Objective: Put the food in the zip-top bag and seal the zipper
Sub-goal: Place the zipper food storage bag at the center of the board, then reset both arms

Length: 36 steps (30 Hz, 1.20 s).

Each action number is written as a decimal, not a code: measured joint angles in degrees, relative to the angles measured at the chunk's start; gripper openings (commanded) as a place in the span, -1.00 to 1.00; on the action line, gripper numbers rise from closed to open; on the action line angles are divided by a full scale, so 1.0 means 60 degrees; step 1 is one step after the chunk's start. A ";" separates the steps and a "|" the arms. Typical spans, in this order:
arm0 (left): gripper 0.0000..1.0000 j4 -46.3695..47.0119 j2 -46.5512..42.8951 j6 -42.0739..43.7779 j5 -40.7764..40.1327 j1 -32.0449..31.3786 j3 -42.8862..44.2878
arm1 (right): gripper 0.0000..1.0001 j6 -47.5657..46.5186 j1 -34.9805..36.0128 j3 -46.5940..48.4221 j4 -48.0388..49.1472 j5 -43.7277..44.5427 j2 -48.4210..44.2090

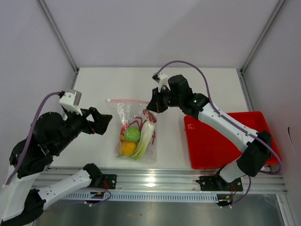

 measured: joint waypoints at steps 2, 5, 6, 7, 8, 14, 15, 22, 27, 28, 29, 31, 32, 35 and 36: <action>0.99 0.0277 0.0146 0.0160 -0.0382 0.0000 0.0189 | -1.00 0.0080 -0.0233 0.0215 0.0262 -0.0025 0.0430; 0.99 0.0721 0.0280 0.0244 -0.0397 -0.0018 0.0255 | -1.00 0.0200 -0.0718 0.0707 0.0648 -0.0095 0.1242; 0.99 0.0882 0.0226 0.0240 -0.0251 -0.0018 0.0146 | -1.00 0.0222 -0.0914 0.0973 0.0747 -0.0120 0.1617; 0.99 0.1027 0.0117 0.0233 -0.0058 -0.0018 -0.0025 | -1.00 0.0244 -0.1078 0.1239 0.0838 -0.0127 0.1931; 0.99 0.1188 -0.0047 0.0204 0.0222 -0.0018 -0.0266 | -1.00 0.0259 -0.1293 0.1606 0.0954 -0.0178 0.2386; 0.99 0.1759 -0.1293 -0.0393 0.1902 -0.0018 -0.2204 | -0.90 0.0430 -0.2375 0.4215 0.1304 -0.0368 0.5286; 0.99 0.1774 -0.1432 -0.0525 0.2127 -0.0018 -0.2510 | -0.73 0.0463 -0.2524 0.4597 0.1315 -0.0361 0.5730; 0.99 0.1854 -0.1778 -0.1035 0.2987 -0.0018 -0.3577 | 0.12 0.0725 -0.2973 0.6863 0.0688 -0.0168 0.8123; 0.99 0.2153 -0.1814 -0.1169 0.3118 -0.0018 -0.3850 | 0.82 0.0619 -0.2914 0.7533 -0.0102 0.0528 0.8440; 0.99 0.2204 -0.1807 -0.1191 0.3147 -0.0018 -0.3898 | 0.84 0.0579 -0.2911 0.7599 -0.0248 0.0860 0.8404; 0.99 0.2233 -0.1789 -0.1202 0.3177 -0.0018 -0.3934 | 0.93 0.0517 -0.2892 0.7621 -0.0408 0.1169 0.8349; 0.99 0.2288 -0.1723 -0.1206 0.3257 -0.0018 -0.3952 | 0.99 0.0386 -0.2867 0.7614 -0.0980 0.1963 0.8131; 0.99 0.2342 -0.1668 -0.1206 0.3297 -0.0018 -0.3956 | 0.99 0.0331 -0.2863 0.7533 -0.1202 0.2310 0.7963; 0.99 0.2514 -0.1472 -0.1206 0.3340 -0.0018 -0.3974 | 0.99 0.0299 -0.2874 0.6375 -0.1712 0.3395 0.6776; 0.99 0.2590 -0.1384 -0.1206 0.3359 -0.0018 -0.3985 | 0.99 0.0306 -0.2874 0.5384 -0.1807 0.3781 0.5880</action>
